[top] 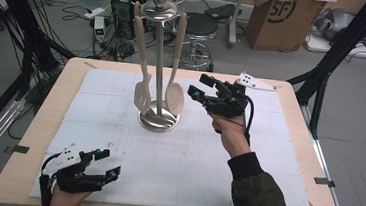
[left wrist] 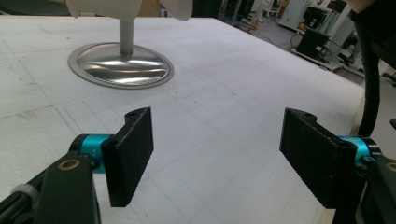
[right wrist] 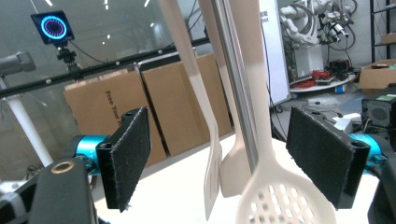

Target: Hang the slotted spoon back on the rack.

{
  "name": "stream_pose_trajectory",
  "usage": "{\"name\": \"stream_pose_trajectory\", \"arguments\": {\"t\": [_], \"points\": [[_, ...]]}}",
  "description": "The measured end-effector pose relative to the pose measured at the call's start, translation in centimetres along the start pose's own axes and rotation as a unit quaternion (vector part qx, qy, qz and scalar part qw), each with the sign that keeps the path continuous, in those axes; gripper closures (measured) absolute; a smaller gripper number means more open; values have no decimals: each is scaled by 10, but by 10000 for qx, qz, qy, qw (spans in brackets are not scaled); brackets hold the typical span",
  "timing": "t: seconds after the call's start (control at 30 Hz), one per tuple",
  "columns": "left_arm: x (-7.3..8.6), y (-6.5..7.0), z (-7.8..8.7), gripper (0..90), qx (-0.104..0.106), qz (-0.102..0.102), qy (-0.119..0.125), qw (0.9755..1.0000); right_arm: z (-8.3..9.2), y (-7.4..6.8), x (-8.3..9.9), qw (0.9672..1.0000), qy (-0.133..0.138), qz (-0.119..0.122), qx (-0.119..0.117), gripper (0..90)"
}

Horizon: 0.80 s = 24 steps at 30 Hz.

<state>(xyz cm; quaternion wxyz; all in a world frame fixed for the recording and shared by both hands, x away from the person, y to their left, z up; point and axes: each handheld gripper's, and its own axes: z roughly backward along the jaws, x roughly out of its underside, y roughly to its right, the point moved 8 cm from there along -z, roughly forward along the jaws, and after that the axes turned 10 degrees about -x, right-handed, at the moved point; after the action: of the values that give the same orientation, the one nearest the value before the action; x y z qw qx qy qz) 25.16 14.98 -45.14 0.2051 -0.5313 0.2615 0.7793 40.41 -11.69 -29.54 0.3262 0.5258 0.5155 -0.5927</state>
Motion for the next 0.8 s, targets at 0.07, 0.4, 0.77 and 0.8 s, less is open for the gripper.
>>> {"name": "stream_pose_trajectory", "arguments": {"t": [0.07, 0.4, 0.77, 0.8], "points": [[0, 0, -2, 264, 21, -13, -17, 10000, 4, -1, 4, 9999, -60, 73, 39, 213], [-2, 3, -12, 264, 130, -22, -51, 9999, 17, -2, 16, 9999, -113, -29, 51, 209], [-4, 4, -19, 264, 188, -5, -35, 9998, 30, 0, 34, 9996, -230, -70, 158, 208], [-4, 4, -19, 264, 198, -4, -42, 9998, 32, 0, 37, 9995, -259, -80, 166, 208]]}}
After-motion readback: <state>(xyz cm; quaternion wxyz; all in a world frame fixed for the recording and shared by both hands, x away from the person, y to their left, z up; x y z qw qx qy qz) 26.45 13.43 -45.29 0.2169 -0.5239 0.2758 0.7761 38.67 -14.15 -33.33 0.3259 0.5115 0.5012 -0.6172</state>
